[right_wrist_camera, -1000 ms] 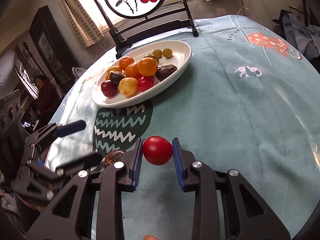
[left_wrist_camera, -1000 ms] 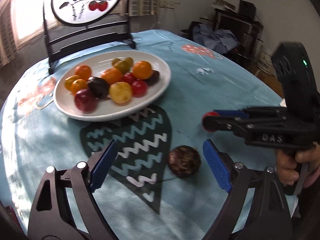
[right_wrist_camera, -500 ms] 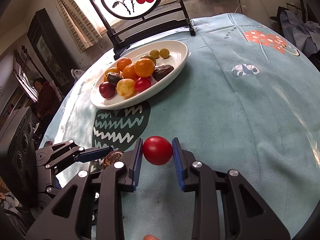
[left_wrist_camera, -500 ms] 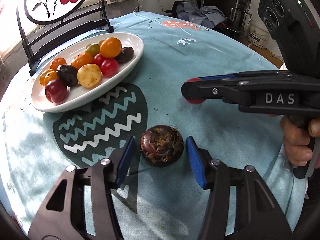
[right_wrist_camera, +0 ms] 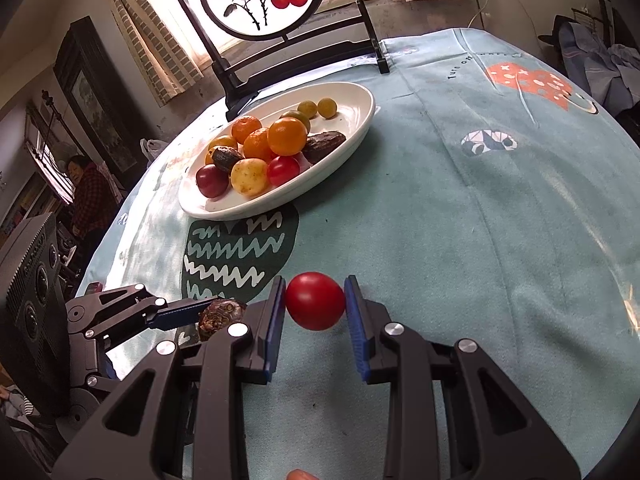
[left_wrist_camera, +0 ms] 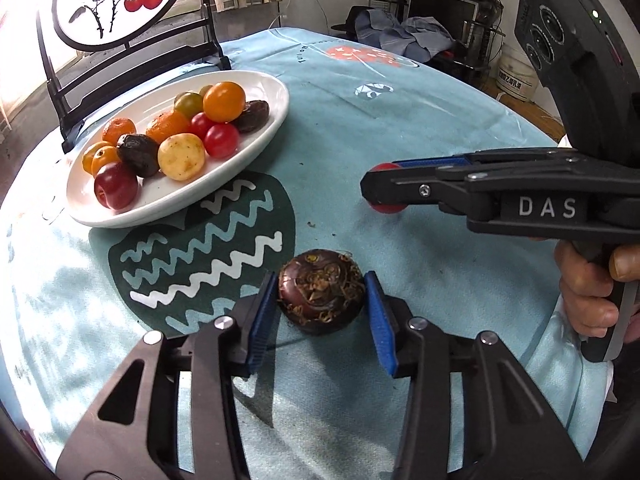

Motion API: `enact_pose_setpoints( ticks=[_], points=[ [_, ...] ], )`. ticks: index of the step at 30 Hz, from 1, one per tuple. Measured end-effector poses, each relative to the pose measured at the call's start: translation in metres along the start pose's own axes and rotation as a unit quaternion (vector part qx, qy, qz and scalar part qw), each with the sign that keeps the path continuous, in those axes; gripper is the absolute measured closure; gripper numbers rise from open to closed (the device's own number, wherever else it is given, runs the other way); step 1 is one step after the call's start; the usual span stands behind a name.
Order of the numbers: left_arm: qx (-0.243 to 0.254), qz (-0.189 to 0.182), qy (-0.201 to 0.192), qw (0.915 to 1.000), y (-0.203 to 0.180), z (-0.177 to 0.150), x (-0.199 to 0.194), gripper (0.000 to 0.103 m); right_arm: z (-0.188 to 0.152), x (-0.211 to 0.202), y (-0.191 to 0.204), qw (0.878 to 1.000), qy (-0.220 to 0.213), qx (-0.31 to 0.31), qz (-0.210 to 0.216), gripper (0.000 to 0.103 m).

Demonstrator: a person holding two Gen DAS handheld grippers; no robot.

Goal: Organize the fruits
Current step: 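Grasp a red tomato with the right tool while the left tool grasps the last brown wrinkled fruit, then carry the red tomato into the plate and open the right tool while the left tool releases the brown fruit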

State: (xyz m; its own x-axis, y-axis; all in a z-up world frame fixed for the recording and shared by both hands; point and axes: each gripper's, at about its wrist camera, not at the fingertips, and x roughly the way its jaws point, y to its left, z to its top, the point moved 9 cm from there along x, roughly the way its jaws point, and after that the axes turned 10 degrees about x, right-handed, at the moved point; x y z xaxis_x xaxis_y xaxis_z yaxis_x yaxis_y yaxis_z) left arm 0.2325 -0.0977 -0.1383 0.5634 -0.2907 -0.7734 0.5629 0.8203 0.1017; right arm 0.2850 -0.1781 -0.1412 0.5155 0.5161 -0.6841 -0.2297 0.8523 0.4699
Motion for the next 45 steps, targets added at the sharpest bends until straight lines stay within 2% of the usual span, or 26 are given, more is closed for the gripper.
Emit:
enact_pose_setpoints(
  ticks=[3, 6, 10, 14, 18, 20, 28, 30, 31, 32, 34, 36, 37, 38, 43, 45],
  points=[
    [-0.019, 0.000, -0.023, 0.9995, 0.010, 0.007, -0.011, 0.058, 0.003, -0.002, 0.004, 1.000, -0.007, 0.000, 0.017, 0.073],
    [-0.059, 0.014, -0.057, 0.9965, 0.033, 0.021, -0.026, 0.058, 0.015, -0.004, 0.014, 0.999, -0.026, -0.008, 0.026, 0.073],
    [-0.128, 0.042, -0.093, 0.9865, 0.080, 0.041, -0.042, 0.059, 0.048, -0.003, 0.034, 0.997, -0.062, -0.014, 0.042, 0.073],
    [-0.180, 0.082, -0.105, 0.9747, 0.131, 0.061, -0.043, 0.059, 0.087, 0.009, 0.052, 0.995, -0.092, -0.016, 0.046, 0.073],
    [-0.206, 0.118, -0.101, 0.9662, 0.173, 0.078, -0.030, 0.059, 0.122, 0.032, 0.059, 0.993, -0.106, -0.005, 0.046, 0.073],
    [-0.217, 0.124, -0.091, 0.9641, 0.189, 0.081, -0.018, 0.059, 0.135, 0.047, 0.060, 0.993, -0.105, -0.002, 0.044, 0.073],
    [-0.224, 0.132, -0.061, 0.9636, 0.215, 0.080, 0.013, 0.059, 0.154, 0.096, 0.060, 0.996, -0.079, -0.013, 0.032, 0.072],
    [-0.224, 0.139, -0.059, 0.9629, 0.216, 0.079, 0.013, 0.057, 0.153, 0.100, 0.061, 0.997, -0.072, -0.016, 0.033, 0.063],
    [-0.223, 0.144, -0.060, 0.9622, 0.217, 0.079, 0.011, 0.050, 0.152, 0.099, 0.060, 0.997, -0.072, -0.014, 0.034, 0.059],
    [-0.224, 0.150, -0.061, 0.9611, 0.218, 0.079, 0.008, 0.039, 0.151, 0.098, 0.060, 0.997, -0.072, -0.014, 0.032, 0.059],
    [-0.223, 0.168, -0.065, 0.9580, 0.218, 0.078, -0.002, 0.027, 0.150, 0.093, 0.061, 0.997, -0.070, -0.020, 0.025, 0.058],
    [-0.218, 0.177, -0.072, 0.9570, 0.215, 0.080, -0.015, 0.021, 0.150, 0.084, 0.063, 0.997, -0.073, -0.024, 0.023, 0.055],
    [-0.215, 0.181, -0.072, 0.9569, 0.213, 0.080, -0.022, 0.013, 0.149, 0.078, 0.064, 0.997, -0.074, -0.025, 0.021, 0.041],
    [-0.215, 0.188, -0.073, 0.9556, 0.211, 0.078, -0.030, 0.007, 0.148, 0.072, 0.064, 0.996, -0.077, -0.026, 0.020, 0.038],
    [-0.224, 0.198, -0.065, 0.9519, 0.195, 0.056, -0.063, 0.002, 0.130, 0.035, 0.069, 0.996, -0.081, -0.037, 0.013, 0.028],
    [-0.226, 0.197, -0.050, 0.9526, 0.185, 0.042, -0.070, 0.002, 0.117, 0.020, 0.068, 0.996, -0.079, -0.043, 0.009, 0.012]
  ],
)
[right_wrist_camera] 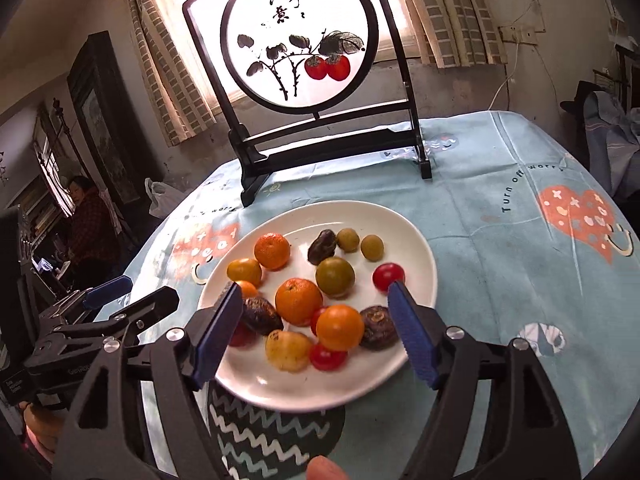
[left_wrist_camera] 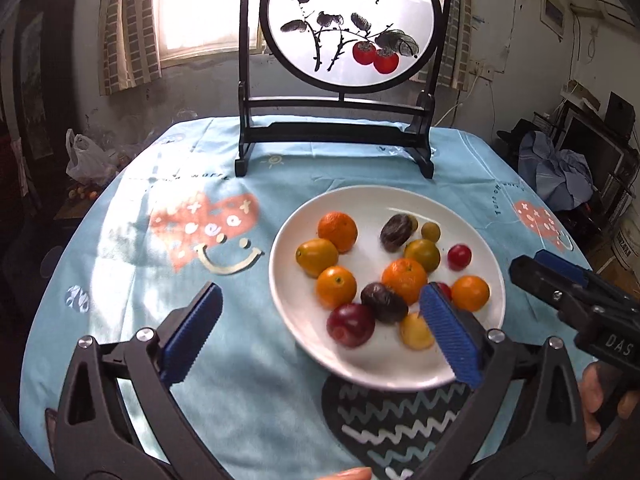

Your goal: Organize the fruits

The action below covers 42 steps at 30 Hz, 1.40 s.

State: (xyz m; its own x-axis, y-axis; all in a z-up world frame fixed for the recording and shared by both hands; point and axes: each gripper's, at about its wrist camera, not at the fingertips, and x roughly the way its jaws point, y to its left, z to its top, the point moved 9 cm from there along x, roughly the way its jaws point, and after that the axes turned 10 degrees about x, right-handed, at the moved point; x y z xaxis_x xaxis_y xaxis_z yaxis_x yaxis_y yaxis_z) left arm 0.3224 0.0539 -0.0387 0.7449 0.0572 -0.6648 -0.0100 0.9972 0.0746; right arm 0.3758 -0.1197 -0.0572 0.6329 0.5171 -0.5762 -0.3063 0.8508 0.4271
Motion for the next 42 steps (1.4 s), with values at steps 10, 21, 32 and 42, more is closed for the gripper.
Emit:
enact_pose_setpoints(
  ticks=[10, 21, 32, 42],
  points=[
    [0.026, 0.001, 0.007, 0.9996, -0.014, -0.066, -0.071, 0.002, -0.078, -0.074, -0.008, 0.999, 0.022, -0.029, -0.038, 0.001],
    [0.060, -0.010, -0.003, 0.9982, -0.040, -0.107, -0.122, 0.002, -0.137, -0.105, -0.005, 0.995, 0.038, -0.060, -0.067, 0.001],
    [0.066, -0.019, -0.003, 0.9976, -0.051, -0.118, -0.133, 0.002, -0.147, -0.115, 0.002, 0.994, 0.039, -0.070, -0.068, 0.001],
    [0.064, -0.021, -0.008, 0.9977, -0.051, -0.118, -0.135, 0.002, -0.147, -0.118, 0.004, 0.994, 0.037, -0.072, -0.070, 0.001]
  ],
)
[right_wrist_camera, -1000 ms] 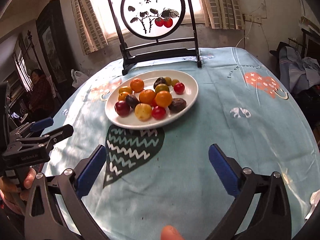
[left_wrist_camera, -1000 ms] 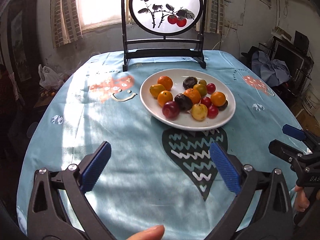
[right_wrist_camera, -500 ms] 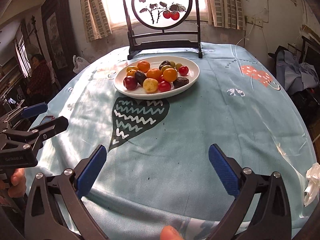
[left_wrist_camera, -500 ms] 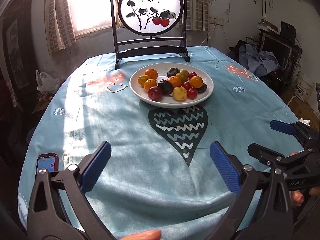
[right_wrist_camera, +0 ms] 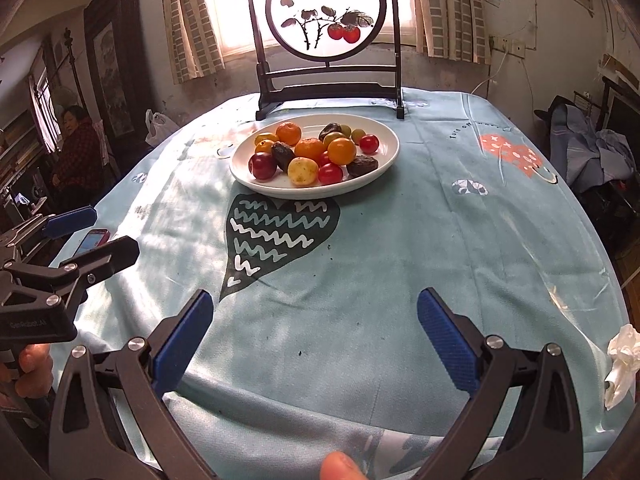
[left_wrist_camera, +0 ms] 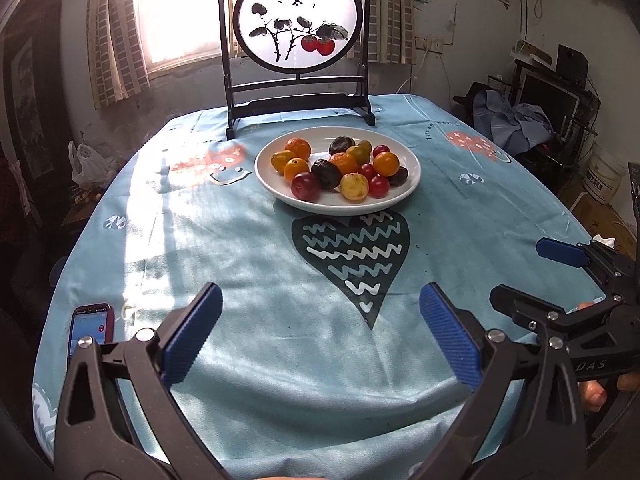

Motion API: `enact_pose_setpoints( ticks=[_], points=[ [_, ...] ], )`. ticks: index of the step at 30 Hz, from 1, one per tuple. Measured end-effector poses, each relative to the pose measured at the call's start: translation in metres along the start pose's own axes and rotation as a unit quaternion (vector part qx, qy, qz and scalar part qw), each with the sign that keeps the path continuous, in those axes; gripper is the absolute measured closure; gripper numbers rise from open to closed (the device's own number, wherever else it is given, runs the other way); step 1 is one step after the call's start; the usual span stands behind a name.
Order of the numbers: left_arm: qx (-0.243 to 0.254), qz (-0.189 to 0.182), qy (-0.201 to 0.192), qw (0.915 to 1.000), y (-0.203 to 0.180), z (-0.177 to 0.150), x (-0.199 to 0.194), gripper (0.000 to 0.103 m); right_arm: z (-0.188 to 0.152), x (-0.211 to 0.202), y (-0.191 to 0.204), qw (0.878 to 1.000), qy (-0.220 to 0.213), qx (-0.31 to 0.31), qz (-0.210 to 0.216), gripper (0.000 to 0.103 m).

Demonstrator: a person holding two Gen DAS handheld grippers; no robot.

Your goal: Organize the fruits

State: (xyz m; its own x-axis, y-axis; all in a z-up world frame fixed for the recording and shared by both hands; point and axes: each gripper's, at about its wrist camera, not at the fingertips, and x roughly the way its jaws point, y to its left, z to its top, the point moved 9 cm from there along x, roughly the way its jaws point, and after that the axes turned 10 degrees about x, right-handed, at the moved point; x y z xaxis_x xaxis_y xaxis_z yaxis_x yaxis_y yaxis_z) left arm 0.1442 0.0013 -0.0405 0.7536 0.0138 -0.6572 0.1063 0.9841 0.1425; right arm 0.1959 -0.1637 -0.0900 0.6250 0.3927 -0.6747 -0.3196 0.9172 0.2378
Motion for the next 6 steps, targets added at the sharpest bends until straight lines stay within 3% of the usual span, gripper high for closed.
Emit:
enact_pose_setpoints(
  ticks=[6],
  points=[
    [-0.001, 0.001, 0.005, 1.0000, 0.0011, -0.0028, 0.0031, 0.002, 0.0008, -0.0009, -0.0001, 1.000, 0.000, 0.000, 0.000, 0.001]
  ],
)
